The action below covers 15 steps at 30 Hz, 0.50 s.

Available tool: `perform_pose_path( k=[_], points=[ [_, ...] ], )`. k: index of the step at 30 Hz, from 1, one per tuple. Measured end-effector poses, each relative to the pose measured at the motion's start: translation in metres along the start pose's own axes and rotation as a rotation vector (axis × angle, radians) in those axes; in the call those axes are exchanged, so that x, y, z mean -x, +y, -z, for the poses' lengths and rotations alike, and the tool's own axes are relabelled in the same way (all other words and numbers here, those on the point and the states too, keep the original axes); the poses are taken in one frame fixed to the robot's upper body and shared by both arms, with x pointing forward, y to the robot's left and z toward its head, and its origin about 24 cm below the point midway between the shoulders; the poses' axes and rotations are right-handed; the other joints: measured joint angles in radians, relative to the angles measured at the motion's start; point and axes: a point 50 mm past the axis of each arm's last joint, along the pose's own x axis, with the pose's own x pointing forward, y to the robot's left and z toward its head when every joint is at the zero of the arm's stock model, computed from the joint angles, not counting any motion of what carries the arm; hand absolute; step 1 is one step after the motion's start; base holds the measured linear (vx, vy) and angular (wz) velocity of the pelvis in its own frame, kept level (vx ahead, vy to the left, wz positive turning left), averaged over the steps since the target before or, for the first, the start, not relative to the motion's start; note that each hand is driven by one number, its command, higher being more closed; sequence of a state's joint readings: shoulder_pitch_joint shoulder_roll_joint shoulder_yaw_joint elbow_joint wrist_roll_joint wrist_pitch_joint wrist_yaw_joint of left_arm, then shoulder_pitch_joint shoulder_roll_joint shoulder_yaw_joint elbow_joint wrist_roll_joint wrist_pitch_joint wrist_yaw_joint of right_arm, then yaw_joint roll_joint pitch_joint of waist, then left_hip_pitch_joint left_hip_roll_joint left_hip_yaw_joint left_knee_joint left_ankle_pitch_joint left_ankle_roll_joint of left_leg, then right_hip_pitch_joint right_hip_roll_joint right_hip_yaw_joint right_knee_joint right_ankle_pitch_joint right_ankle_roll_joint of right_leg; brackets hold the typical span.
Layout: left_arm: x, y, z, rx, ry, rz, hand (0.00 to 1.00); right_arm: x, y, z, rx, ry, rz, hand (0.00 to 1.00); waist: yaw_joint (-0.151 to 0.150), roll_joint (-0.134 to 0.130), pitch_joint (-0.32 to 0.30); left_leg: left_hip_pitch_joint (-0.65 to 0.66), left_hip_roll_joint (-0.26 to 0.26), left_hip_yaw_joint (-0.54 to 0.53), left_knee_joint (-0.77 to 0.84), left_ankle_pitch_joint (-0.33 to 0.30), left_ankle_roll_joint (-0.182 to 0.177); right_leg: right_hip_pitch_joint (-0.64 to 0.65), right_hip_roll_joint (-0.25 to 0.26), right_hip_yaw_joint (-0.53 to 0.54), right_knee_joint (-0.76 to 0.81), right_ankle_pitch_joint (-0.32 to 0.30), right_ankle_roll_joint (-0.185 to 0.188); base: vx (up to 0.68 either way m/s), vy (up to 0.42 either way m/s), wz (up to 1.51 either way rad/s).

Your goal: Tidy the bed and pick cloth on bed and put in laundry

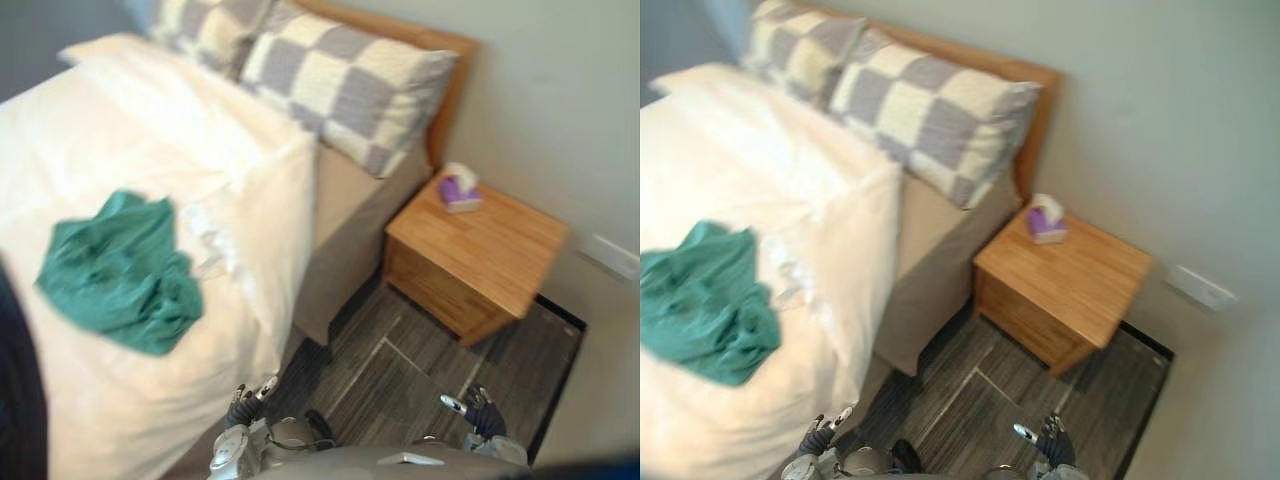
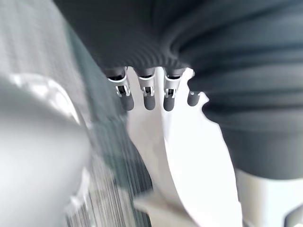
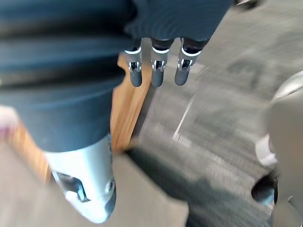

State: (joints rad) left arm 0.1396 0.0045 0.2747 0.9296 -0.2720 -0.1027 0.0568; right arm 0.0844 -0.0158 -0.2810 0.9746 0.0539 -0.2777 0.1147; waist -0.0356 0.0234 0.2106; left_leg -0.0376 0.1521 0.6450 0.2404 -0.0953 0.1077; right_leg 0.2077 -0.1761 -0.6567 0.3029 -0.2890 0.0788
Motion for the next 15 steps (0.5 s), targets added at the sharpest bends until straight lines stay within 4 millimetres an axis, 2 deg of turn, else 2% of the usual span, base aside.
perform_pose_path(
  k=[1, 2, 3, 4, 5, 6, 7, 8, 10, 12, 13, 14, 15],
  points=[
    [0.0, 0.003, 0.001, 0.036, 0.006, -0.011, 0.0, -0.003, 0.007, -0.005, 0.015, -0.015, -0.027, 0.0, 0.012, -0.028, 0.003, 0.014, -0.016, -0.008, -0.006, 0.005, -0.012, 0.028, 0.004, 0.015, -0.194, 0.101, -0.014, 0.17, -0.166, 0.81],
    [-0.002, 0.003, -0.004, 0.029, 0.002, -0.003, 0.0, -0.004, 0.007, -0.007, 0.016, -0.017, -0.028, 0.0, 0.023, -0.035, 0.005, 0.024, -0.042, -0.021, -0.018, -0.016, -0.042, 0.033, -0.028, 0.011, -0.191, 0.151, 0.013, 0.17, -0.157, 0.83],
    [-0.002, -0.001, 0.0, 0.029, 0.019, 0.005, 0.0, -0.004, 0.007, -0.006, 0.017, -0.012, -0.027, 0.0, 0.021, -0.035, 0.002, 0.032, -0.046, -0.025, -0.039, -0.023, -0.049, 0.033, -0.031, 0.004, -0.171, 0.14, 0.015, 0.14, -0.089, 0.66],
    [-0.001, -0.004, 0.006, 0.028, 0.044, 0.012, 0.0, -0.006, 0.002, -0.009, 0.027, -0.009, -0.017, 0.0, 0.028, -0.02, -0.001, 0.057, -0.062, -0.029, -0.091, -0.004, -0.056, 0.012, -0.054, 0.003, -0.088, 0.124, 0.007, 0.09, 0.014, 0.5],
    [0.0, -0.006, 0.009, 0.024, 0.063, 0.015, 0.0, -0.007, -0.002, -0.013, 0.04, -0.016, -0.011, 0.0, 0.023, 0.004, -0.001, 0.076, -0.073, -0.058, -0.144, 0.008, -0.066, -0.03, -0.086, 0.021, 0.053, 0.119, 0.003, 0.07, 0.023, 0.45],
    [0.0, -0.006, 0.01, 0.017, 0.072, 0.017, 0.0, -0.008, -0.002, -0.014, 0.04, -0.02, -0.01, 0.0, 0.02, 0.005, -0.001, 0.091, -0.085, -0.083, -0.163, 0.01, -0.065, -0.052, -0.105, 0.04, 0.141, 0.119, 0.003, 0.06, 0.019, 0.78],
    [0.0, -0.003, 0.01, -0.01, 0.076, 0.018, 0.0, -0.006, 0.0, -0.008, 0.031, 0.0, -0.005, 0.0, 0.016, -0.004, 0.003, 0.117, -0.102, -0.145, -0.195, 0.025, -0.051, -0.103, -0.147, 0.1, 0.32, 0.137, -0.023, 0.11, -0.071, 1.31],
    [-0.001, -0.004, 0.007, -0.039, 0.075, 0.027, 0.0, -0.002, 0.001, 0.0, 0.022, 0.024, -0.002, 0.0, -0.004, -0.003, 0.009, 0.128, -0.101, -0.214, -0.206, 0.028, -0.05, -0.14, -0.142, 0.165, 0.38, 0.057, -0.025, 0.13, -0.12, 1.46],
    [-0.004, -0.001, 0.002, -0.049, 0.07, 0.022, 0.0, -0.002, 0.009, 0.001, 0.007, 0.025, -0.018, 0.0, -0.006, -0.025, 0.02, 0.126, -0.094, -0.303, -0.206, 0.034, -0.054, -0.176, -0.104, 0.229, 0.322, -0.011, -0.024, 0.15, -0.17, 1.55],
    [-0.005, -0.002, 0.001, -0.058, 0.078, 0.024, 0.0, -0.002, 0.01, 0.003, 0.01, 0.036, -0.02, 0.0, -0.006, -0.03, 0.023, 0.124, -0.086, -0.394, -0.209, 0.045, -0.073, -0.203, -0.062, 0.292, 0.213, -0.012, -0.016, 0.14, -0.206, 1.52],
    [-0.006, -0.002, 0.0, -0.073, 0.079, 0.025, 0.0, -0.002, 0.012, 0.003, 0.003, 0.038, -0.018, 0.0, -0.006, -0.037, 0.024, 0.123, -0.092, -0.448, -0.225, 0.053, -0.098, -0.199, -0.031, 0.356, 0.093, 0.014, -0.011, 0.1, -0.187, 1.4],
    [-0.006, 0.003, -0.002, -0.087, 0.076, 0.016, 0.0, -0.002, 0.015, 0.005, 0.004, 0.045, -0.022, 0.0, -0.004, -0.072, 0.017, 0.122, -0.123, -0.471, -0.246, 0.067, -0.111, -0.199, -0.038, 0.421, -0.002, 0.072, -0.01, 0.14, -0.256, 1.77],
    [-0.007, 0.004, -0.005, -0.098, 0.071, 0.015, 0.0, 0.0, 0.014, 0.011, -0.004, 0.083, -0.015, 0.0, -0.001, -0.087, 0.011, 0.127, -0.13, -0.506, -0.287, 0.101, -0.134, -0.194, -0.042, 0.395, -0.017, 0.069, 0.003, 0.11, -0.171, 1.18]
  ],
)
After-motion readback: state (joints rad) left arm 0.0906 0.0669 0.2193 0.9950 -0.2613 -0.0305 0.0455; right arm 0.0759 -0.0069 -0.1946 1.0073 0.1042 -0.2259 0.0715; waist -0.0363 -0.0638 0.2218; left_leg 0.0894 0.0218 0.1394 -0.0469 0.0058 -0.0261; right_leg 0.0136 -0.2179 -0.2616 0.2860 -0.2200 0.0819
